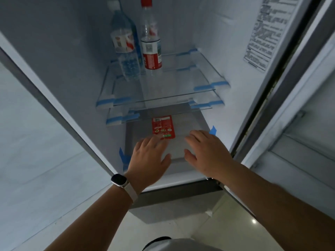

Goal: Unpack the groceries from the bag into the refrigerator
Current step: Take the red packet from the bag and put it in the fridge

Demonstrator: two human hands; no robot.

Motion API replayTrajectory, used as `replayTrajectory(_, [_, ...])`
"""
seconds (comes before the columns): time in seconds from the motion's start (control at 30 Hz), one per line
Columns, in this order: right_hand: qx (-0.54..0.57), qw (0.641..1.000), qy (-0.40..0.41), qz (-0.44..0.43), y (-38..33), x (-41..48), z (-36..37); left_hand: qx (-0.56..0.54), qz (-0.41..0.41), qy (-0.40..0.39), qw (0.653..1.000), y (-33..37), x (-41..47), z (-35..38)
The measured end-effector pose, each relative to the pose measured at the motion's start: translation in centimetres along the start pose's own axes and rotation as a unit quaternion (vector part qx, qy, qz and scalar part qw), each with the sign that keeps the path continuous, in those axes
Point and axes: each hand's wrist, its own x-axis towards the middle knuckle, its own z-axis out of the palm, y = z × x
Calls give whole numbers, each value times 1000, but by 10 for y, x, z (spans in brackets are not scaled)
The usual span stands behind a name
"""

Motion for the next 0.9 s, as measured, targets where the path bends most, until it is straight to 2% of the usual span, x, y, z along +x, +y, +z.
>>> replayTrajectory(0.27, [-23, 999, 12, 48, -8, -50, -23, -13, 76, 19, 997, 15, -23, -20])
replayTrajectory(0.43, [-45, 994, 29, 90, -24, -91, -32, -12, 131, 2, 991, 25, -45, -34])
replayTrajectory(0.63, [-66, 989, 9, 134, -55, -149, -41, -28, 170, -2, 985, 41, -89, -47])
replayTrajectory(0.9, [-110, 978, 31, 174, -85, -232, -59, -90, 230, 41, 968, 77, -148, -33])
